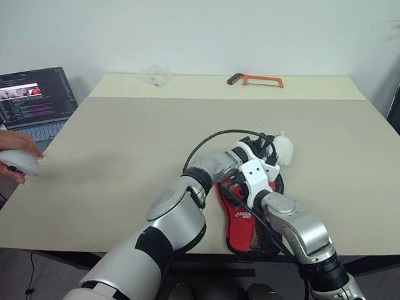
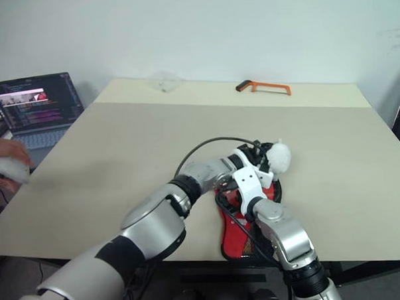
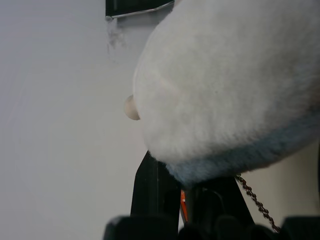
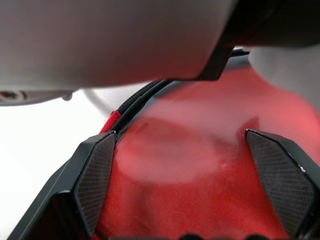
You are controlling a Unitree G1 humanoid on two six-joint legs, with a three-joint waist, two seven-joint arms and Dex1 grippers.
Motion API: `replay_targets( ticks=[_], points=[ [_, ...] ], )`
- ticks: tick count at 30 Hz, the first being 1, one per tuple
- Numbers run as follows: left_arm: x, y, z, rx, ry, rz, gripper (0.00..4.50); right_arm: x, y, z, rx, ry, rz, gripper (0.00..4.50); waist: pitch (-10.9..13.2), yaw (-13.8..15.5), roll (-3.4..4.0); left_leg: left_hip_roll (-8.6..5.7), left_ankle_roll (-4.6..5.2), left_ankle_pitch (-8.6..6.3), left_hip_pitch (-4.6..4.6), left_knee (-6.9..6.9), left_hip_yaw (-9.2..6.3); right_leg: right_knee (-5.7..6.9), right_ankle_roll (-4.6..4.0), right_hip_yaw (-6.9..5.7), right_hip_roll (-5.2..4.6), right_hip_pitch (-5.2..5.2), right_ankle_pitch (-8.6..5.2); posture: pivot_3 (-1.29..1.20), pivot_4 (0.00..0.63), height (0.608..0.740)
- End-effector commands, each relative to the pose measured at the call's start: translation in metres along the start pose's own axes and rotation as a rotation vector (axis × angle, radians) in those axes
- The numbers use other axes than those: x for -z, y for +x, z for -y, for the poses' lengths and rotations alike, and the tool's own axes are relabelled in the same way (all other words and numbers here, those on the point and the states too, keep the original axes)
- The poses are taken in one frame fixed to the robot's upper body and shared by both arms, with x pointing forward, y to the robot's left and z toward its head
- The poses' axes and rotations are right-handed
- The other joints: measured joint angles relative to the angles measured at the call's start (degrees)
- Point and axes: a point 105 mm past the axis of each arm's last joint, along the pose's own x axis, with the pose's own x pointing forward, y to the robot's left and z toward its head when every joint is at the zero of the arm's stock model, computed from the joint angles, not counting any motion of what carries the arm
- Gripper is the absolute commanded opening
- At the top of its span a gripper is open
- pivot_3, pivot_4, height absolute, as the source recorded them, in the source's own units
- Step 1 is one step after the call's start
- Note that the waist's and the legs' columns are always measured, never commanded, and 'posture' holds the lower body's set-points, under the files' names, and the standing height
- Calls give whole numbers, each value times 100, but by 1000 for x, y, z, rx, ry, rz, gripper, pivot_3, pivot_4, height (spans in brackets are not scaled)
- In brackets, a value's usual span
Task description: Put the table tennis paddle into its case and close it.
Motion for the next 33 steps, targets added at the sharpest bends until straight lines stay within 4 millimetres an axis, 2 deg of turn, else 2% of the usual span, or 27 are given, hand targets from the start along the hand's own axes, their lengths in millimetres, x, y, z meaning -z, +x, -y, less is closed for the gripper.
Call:
replay_targets(
  ticks=[1, 4, 6, 9, 13, 16, 19, 26, 30, 33],
  points=[
    [-20, 13, -18, -57, -113, 33, 22, 47, 4, -8, -32, 45, -197, 4500, 0, -1, 0, 0, 0, 0, 0, 0, 0, 0, 0, 0, 0, 0, 0, 0, 150, 740],
    [-7, 11, -11, 8, -208, -40, 22, 46, 6, -8, -38, 41, -195, 4500, 0, -11, 0, 0, 0, 0, 0, 2, 1, 2, 1, 0, 0, 0, 1, 0, 150, 740],
    [-3, 10, -10, 29, -306, -52, 600, 46, 7, -8, -41, 36, -194, 4500, 0, -16, 0, 0, 1, 0, 1, 2, 1, 4, 1, 1, 0, 0, 1, 0, 150, 740],
    [1, 8, -10, 47, -339, -60, 1493, 45, 8, -7, -44, 32, -193, 4500, 0, -21, 0, 0, 1, 1, 4, 2, 1, 7, 1, 1, 1, 1, 2, 0, 150, 740],
    [7, 5, -10, 55, -364, -66, 2970, 45, 10, -6, -47, 27, -193, 4500, 0, -30, 0, 1, 1, 1, 11, 3, 1, 9, 1, 4, 1, 5, 2, 0, 150, 740],
    [15, 0, -8, 105, -450, -75, 4034, 45, 10, -4, -47, 25, -193, 4500, -1, -32, 1, 1, 1, 1, 23, 2, 1, 11, 1, 4, 2, 13, 1, 0, 150, 740],
    [27, -9, -8, 191, -601, -68, 4034, 45, 10, -1, -49, 19, -195, 4500, -1, -53, 1, 2, 1, 1, 39, 2, 3, 12, 1, 5, 2, 28, 1, 0, 150, 740],
    [61, -32, -43, 158, -894, -13, 4034, 42, 9, 10, -59, -1, -184, 4500, -1, -165, 2, 5, 1, 1, 47, -2, 2, 10, 0, 5, 5, 36, 0, 0, 150, 740],
    [82, -56, -68, 120, -1070, 69, 4034, 24, -4, 13, -139, -62, -127, 4500, -1, -141, 2, 3, 1, 1, 46, 0, 0, 6, 0, 3, 3, 42, 1, 0, 150, 740],
    [96, -73, -79, 103, -1145, 117, 4034, 8, -19, 16, -211, -111, -80, 4500, 0, -141, 4, 4, 1, 1, 44, -2, 2, -5, 1, 3, 2, 43, 1, 0, 150, 740]
  ],
)
